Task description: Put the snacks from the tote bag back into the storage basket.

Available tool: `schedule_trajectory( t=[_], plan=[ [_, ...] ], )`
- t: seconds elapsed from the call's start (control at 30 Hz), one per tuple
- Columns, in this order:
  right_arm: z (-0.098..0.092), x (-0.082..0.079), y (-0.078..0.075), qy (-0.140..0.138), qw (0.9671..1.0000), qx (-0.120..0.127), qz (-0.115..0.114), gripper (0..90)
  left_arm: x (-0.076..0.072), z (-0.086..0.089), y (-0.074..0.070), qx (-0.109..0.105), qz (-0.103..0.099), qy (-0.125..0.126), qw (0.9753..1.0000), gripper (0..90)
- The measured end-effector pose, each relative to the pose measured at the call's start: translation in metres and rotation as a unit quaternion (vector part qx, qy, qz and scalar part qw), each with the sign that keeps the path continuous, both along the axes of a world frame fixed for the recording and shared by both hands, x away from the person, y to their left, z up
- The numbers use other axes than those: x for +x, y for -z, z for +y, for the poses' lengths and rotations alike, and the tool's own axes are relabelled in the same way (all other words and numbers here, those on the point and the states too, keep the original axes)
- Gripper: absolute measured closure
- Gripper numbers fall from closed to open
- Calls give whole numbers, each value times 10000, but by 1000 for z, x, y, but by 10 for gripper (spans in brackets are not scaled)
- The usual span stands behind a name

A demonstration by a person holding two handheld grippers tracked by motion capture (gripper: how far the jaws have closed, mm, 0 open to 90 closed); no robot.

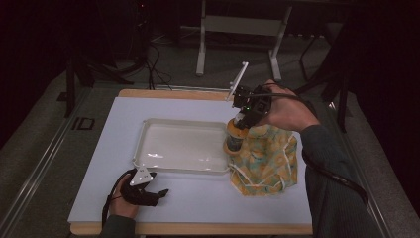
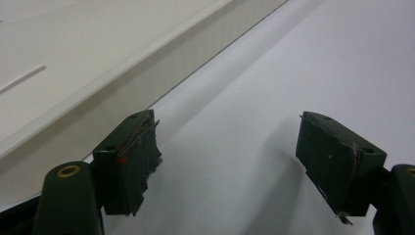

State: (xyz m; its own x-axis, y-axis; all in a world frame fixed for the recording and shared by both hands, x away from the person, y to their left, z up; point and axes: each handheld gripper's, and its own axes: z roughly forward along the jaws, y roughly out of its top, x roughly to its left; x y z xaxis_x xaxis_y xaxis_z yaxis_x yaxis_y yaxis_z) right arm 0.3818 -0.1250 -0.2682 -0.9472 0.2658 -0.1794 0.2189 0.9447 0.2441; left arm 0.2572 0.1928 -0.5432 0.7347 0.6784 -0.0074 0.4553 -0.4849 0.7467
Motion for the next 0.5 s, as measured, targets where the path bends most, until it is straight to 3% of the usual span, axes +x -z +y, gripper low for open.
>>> schedule_trajectory(
  t=[0.5],
  plan=[
    [14, -2, 6, -92, 10000, -21, 18, 587, 0, 0, 0, -5, 2, 2, 10000, 235]
  ],
)
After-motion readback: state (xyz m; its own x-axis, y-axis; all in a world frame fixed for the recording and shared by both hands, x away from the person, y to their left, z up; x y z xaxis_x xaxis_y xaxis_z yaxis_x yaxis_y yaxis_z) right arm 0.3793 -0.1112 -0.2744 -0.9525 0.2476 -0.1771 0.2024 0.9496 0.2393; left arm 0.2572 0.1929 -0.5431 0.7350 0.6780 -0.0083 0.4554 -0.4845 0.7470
